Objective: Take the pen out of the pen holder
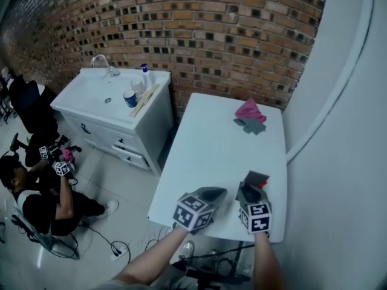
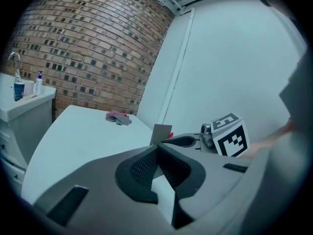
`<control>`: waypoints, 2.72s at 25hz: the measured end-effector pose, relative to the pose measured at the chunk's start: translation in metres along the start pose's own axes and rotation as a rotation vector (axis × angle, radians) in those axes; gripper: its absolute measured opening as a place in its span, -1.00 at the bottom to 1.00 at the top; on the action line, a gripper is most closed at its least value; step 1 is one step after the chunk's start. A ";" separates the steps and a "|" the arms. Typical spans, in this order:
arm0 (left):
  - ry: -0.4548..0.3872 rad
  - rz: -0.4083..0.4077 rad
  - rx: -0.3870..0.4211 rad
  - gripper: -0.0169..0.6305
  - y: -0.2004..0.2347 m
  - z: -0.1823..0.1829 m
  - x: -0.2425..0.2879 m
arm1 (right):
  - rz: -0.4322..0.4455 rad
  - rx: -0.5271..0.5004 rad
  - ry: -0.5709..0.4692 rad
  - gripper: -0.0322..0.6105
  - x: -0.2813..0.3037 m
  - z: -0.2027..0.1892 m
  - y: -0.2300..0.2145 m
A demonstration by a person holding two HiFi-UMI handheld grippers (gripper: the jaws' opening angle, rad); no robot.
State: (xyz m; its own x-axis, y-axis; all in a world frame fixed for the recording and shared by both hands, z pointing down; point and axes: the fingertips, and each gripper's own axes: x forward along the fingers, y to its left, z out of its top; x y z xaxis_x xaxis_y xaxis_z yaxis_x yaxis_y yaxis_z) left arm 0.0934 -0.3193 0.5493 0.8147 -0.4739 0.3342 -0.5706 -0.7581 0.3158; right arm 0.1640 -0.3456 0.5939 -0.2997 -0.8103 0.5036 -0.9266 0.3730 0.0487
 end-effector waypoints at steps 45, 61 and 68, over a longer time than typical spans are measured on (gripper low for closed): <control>-0.232 -0.099 0.173 -0.95 -0.055 0.128 -0.032 | -0.019 0.106 -0.525 -0.72 -0.155 0.155 -0.008; -0.237 -0.122 0.166 -0.95 -0.058 0.126 -0.030 | -0.004 0.138 -0.553 -0.74 -0.156 0.155 -0.007; -0.234 -0.128 0.165 -0.95 -0.060 0.127 -0.028 | -0.002 0.138 -0.554 -0.74 -0.156 0.154 -0.010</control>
State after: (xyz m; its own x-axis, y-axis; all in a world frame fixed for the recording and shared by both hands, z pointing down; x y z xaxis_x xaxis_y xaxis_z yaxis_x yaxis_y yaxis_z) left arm 0.1178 -0.3168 0.4082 0.8917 -0.4453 0.0816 -0.4526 -0.8719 0.1872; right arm 0.1851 -0.2929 0.3817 -0.3378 -0.9409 -0.0260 -0.9372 0.3388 -0.0831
